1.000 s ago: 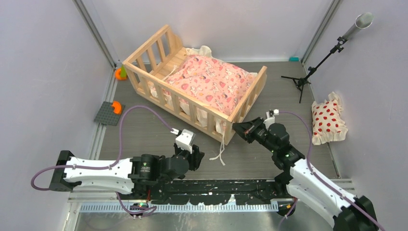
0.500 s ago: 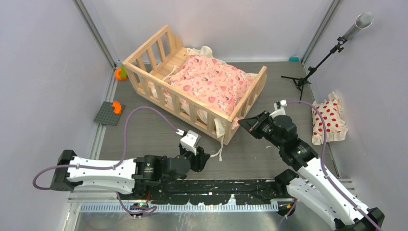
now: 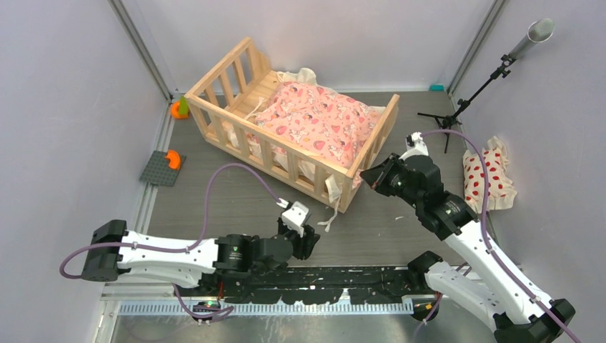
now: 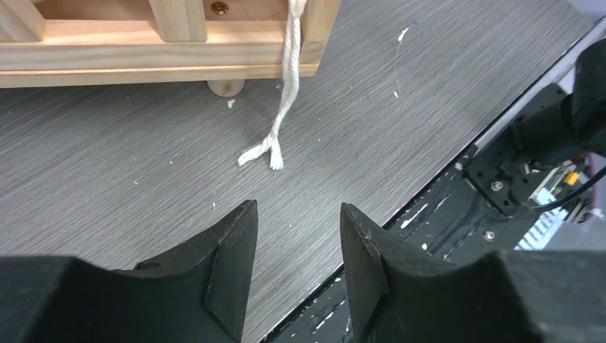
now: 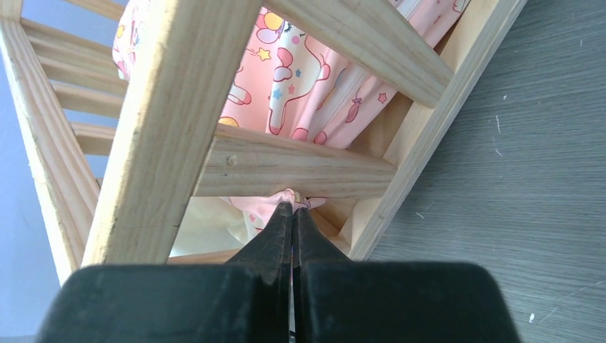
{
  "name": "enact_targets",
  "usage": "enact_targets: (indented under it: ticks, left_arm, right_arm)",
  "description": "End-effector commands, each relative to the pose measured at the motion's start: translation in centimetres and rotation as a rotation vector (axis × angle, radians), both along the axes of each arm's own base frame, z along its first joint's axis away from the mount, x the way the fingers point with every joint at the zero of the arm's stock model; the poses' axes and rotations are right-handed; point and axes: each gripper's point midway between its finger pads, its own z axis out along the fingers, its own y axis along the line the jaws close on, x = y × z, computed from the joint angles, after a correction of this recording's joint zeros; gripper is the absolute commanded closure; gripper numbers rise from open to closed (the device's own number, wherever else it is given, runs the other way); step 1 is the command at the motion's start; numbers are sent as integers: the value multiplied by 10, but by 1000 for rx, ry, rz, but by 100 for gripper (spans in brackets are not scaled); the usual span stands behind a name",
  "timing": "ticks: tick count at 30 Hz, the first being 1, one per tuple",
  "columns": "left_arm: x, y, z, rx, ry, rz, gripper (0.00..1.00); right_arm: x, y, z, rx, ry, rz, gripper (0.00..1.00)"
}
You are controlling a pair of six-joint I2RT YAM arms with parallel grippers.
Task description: Set up the pet bed
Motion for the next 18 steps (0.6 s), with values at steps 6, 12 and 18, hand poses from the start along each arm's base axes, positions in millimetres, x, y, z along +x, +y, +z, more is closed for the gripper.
enact_targets:
  ticks: [6,12,18]
  left_arm:
    - [7,-13,4,-47,-66,-7,52]
    - [14,-17,-5,-21,-147,-17,48]
    - [19,-27,-14,33,-225,-48,46]
  right_arm:
    - [14,-5,70,-54,-200,17,99]
    - [17,-13,77,-160,-219,28,99]
    - [17,-27,62,-295,-167,21,99]
